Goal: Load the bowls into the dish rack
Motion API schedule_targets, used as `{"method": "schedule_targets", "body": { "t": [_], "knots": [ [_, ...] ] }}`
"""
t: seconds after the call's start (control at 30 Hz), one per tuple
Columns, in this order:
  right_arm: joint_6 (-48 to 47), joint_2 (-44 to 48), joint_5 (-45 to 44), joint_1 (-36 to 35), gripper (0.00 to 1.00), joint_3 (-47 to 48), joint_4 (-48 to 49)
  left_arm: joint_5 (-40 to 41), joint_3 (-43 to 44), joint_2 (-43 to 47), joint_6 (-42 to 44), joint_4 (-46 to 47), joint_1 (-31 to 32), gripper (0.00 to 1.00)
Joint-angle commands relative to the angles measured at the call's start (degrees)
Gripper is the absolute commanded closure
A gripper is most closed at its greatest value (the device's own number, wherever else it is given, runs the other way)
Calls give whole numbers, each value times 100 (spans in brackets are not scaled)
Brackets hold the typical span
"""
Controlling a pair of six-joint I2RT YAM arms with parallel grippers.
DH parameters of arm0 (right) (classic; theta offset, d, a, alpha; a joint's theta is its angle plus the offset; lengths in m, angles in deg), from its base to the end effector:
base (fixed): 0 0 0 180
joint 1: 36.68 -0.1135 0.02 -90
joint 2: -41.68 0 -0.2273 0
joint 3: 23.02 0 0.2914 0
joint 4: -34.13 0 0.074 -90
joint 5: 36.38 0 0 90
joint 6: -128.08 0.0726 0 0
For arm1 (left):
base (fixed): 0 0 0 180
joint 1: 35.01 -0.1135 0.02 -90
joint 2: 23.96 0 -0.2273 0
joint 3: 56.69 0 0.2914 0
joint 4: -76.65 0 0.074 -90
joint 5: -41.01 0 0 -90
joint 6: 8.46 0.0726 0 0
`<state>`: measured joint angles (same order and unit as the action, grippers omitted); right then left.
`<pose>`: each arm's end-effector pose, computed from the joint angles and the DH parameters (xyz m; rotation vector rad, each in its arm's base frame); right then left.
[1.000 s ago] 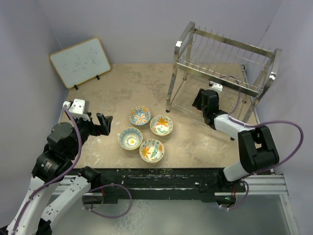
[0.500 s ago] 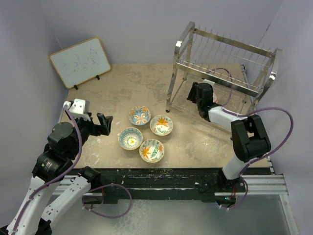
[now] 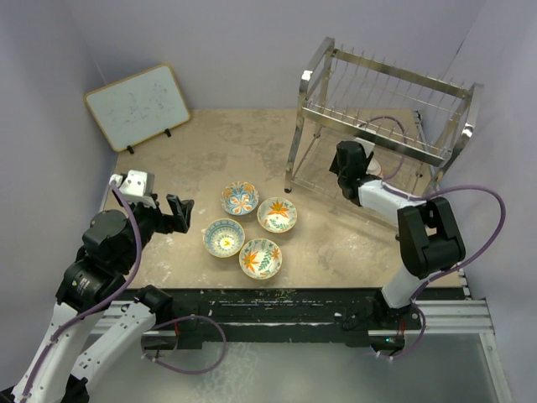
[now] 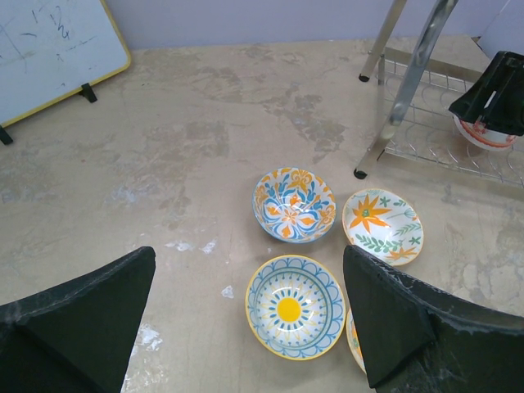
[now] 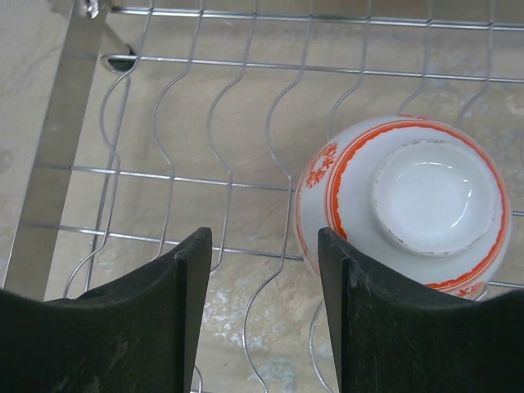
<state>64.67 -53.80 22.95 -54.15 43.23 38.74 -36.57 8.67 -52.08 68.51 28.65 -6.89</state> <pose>0.4118 0.0908 0.1406 0.4864 1.8753 -0.0257 0.1783 -0.0776 0.3699 0.0739 1.7644 -0.3325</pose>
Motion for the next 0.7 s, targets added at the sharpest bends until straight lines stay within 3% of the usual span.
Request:
{"method": "schedule_targets", "body": {
  "t": [0.0,0.23,0.47,0.67],
  "knots": [
    [-59,97,-584,121,42,504,-212,45,-68,112,-102,270,-34,1],
    [-209,-249,-1039,280,42,921,-489,157,-168,282,-102,247,-35,1],
    [-559,27,-744,297,42,746,-196,172,-200,340,-104,271,-30,1],
    [-431,-47,-739,297,42,924,-740,164,-244,383,-119,311,-35,1]
  ]
}}
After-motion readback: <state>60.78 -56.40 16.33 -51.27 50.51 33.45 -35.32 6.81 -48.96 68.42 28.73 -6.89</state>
